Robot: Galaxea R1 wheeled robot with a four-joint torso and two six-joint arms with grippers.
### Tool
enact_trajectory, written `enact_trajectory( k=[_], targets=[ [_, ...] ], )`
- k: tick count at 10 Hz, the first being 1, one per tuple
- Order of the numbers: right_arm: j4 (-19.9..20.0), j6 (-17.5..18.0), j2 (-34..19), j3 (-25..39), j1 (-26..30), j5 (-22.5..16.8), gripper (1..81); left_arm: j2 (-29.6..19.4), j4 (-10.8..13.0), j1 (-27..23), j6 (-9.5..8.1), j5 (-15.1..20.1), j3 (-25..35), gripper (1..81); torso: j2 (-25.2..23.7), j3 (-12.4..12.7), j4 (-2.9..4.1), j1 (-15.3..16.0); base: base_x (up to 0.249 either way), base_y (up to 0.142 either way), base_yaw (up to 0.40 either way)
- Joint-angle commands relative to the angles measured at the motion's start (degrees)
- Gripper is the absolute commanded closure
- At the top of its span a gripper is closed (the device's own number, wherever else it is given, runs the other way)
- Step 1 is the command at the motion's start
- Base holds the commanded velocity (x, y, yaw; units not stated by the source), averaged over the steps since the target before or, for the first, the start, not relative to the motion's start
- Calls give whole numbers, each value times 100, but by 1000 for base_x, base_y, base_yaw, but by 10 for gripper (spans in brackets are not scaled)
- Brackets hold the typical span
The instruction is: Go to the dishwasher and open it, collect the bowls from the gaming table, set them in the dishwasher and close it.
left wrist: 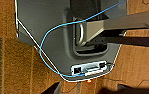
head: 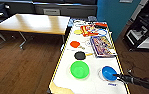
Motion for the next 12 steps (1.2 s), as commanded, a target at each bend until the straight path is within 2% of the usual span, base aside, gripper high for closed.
enact_trajectory(
  k=[1,3,4,5,7,9,10,12],
  targets=[
    [61,58,-120,17,440,20,10,-35,-8,98,27,398,37,10,0,2,0,0,0,0,0],
    [70,58,-58,-9,272,283,10,-35,-8,98,27,398,37,10,0,2,0,0,0,0,0],
    [70,58,-101,-1,272,292,10,-44,-8,98,26,398,37,10,0,0,0,0,0,0,0],
    [79,58,-180,16,263,283,811,-44,-8,98,27,398,37,10,0,0,0,0,0,0,0],
    [70,84,-251,131,132,301,811,-35,-8,98,27,398,37,10,0,0,0,0,0,0,0],
    [43,75,-460,455,298,196,811,-18,9,98,27,398,37,10,0,0,0,0,0,0,0],
    [61,84,-889,902,666,-178,811,9,18,98,27,380,37,10,0,0,0,0,0,0,0],
    [61,128,-1818,1700,1597,-1450,811,53,79,90,27,346,55,10,0,0,0,0,0,0,0]
  ],
)
